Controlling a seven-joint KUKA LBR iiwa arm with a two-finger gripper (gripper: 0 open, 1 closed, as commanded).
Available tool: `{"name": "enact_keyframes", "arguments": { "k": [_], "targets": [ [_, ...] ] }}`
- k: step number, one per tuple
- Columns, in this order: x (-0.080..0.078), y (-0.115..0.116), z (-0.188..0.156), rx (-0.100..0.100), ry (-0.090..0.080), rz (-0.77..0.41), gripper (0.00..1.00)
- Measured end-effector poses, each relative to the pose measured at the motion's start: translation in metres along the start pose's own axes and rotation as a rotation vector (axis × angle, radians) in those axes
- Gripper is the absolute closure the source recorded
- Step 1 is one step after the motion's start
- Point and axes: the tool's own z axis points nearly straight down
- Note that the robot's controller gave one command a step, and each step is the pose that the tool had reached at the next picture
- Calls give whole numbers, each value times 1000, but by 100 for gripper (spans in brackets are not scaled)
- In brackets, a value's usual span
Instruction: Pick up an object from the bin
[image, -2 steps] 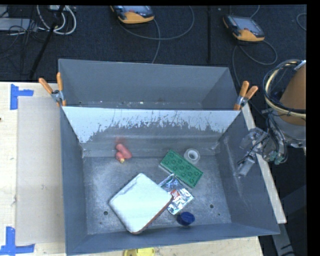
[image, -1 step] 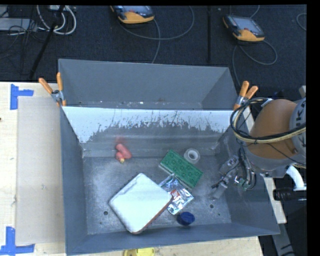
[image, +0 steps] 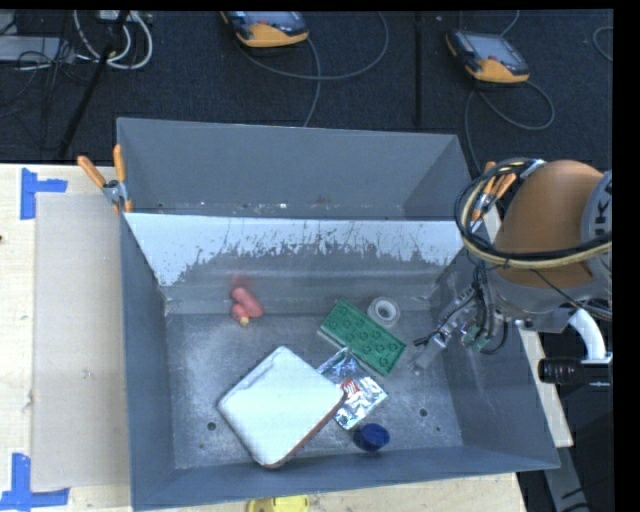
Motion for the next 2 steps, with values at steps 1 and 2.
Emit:
{"name": "enact_keyframes", "arguments": {
  "k": [1,2],
  "targets": [
    [26,50,-45,2,1,198,0],
    [78,-10,58,14,12,211,0]
  ]
}}
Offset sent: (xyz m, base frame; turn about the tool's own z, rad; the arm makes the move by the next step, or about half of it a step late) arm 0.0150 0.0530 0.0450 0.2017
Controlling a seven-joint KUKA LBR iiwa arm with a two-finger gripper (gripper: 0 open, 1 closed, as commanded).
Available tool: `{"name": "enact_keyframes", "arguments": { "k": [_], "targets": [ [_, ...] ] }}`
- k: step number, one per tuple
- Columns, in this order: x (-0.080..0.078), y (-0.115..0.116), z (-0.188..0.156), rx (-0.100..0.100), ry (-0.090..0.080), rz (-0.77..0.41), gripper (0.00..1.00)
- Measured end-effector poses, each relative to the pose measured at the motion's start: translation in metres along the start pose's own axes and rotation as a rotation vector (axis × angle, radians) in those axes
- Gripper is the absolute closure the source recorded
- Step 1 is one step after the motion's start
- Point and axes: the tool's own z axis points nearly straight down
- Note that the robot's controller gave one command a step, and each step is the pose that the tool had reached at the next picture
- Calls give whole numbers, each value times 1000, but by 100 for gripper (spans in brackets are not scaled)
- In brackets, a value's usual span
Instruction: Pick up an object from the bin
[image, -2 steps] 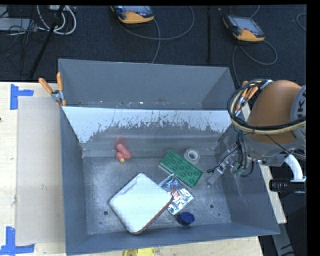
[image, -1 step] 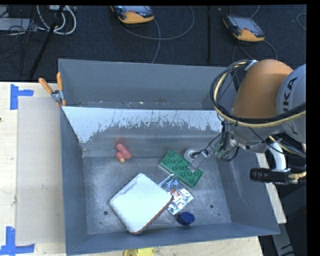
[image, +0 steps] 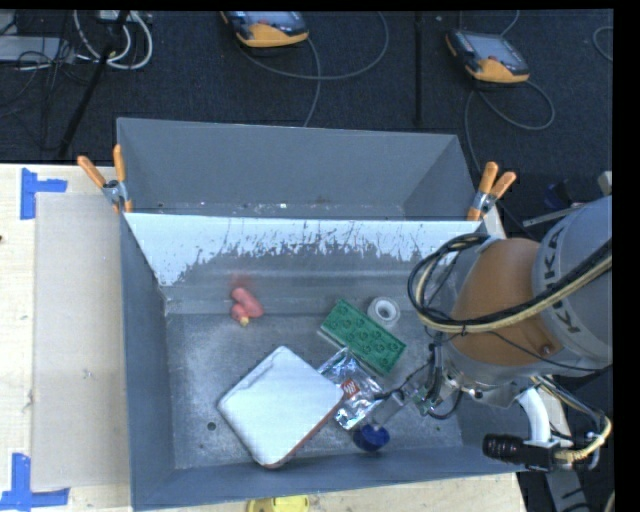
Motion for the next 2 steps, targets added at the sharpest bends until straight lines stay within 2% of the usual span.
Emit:
{"name": "enact_keyframes", "arguments": {
  "k": [1,2],
  "targets": [
    [-16,24,-26,-11,-10,-142,0],
    [-6,85,35,-8,-8,-354,0]
  ]
}}
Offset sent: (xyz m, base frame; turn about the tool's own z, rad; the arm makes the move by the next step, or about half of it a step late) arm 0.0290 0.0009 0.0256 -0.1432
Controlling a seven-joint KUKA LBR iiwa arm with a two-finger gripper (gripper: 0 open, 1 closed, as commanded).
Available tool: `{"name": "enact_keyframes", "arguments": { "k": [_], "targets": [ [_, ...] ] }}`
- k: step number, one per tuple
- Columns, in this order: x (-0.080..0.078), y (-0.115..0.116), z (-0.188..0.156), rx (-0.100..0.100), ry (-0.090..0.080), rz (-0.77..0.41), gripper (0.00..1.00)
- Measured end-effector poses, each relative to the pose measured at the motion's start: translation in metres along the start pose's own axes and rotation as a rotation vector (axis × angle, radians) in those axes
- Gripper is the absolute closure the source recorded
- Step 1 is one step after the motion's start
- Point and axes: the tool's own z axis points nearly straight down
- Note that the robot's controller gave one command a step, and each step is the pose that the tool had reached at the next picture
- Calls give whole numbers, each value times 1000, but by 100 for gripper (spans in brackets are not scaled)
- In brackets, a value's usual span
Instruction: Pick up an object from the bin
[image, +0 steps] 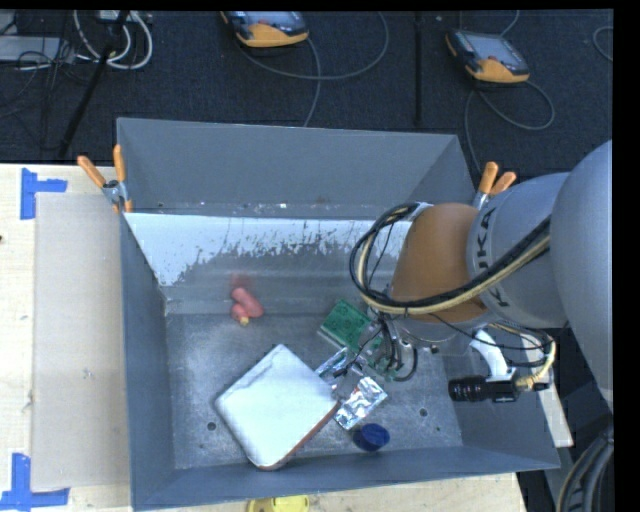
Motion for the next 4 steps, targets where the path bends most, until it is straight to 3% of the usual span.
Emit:
{"name": "enact_keyframes", "arguments": {
  "k": [1,2,3,4],
  "targets": [
    [-54,19,-13,-4,-7,42,0],
    [-42,2,-156,-6,-7,275,0],
    [-28,-20,-41,6,5,395,0],
    [-18,7,28,0,-2,-29,0]
  ]
}}
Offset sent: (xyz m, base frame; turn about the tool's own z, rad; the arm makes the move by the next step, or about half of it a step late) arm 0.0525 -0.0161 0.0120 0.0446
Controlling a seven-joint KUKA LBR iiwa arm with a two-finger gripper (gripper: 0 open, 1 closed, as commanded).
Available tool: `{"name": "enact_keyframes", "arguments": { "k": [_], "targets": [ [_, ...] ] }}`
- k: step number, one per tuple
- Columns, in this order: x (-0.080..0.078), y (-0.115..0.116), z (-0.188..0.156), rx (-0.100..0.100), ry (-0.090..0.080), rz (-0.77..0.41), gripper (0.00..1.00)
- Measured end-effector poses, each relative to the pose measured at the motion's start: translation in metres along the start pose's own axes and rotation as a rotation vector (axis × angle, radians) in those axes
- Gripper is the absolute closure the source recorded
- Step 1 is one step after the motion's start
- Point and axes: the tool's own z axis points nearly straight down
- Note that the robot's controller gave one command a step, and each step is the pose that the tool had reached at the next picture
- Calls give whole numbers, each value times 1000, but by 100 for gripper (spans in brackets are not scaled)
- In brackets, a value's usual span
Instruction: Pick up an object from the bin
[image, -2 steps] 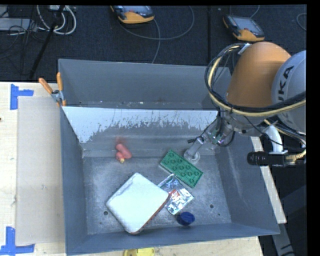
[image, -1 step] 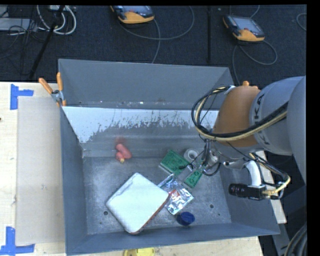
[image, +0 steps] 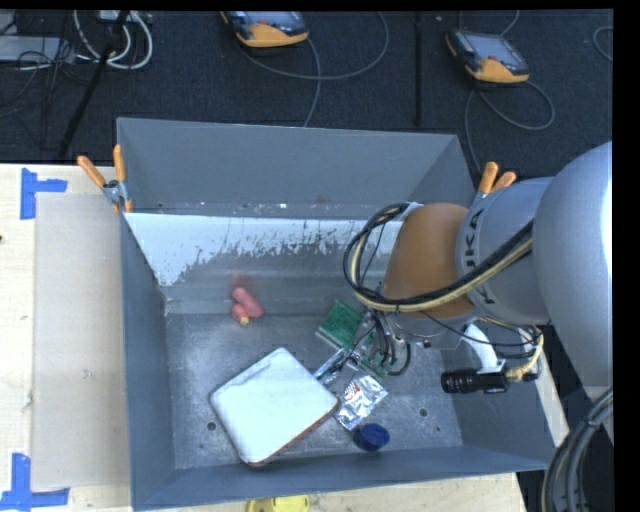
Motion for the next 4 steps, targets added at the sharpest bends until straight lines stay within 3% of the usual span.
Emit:
{"name": "enact_keyframes", "arguments": {
  "k": [1,2,3,4],
  "targets": [
    [-11,-39,-2,-2,-6,-741,0],
    [-12,-38,-4,-4,-8,-736,100],
    [-30,-43,-104,-1,-9,-894,100],
    [-12,-79,-273,0,-11,-1065,100]
  ]
}}
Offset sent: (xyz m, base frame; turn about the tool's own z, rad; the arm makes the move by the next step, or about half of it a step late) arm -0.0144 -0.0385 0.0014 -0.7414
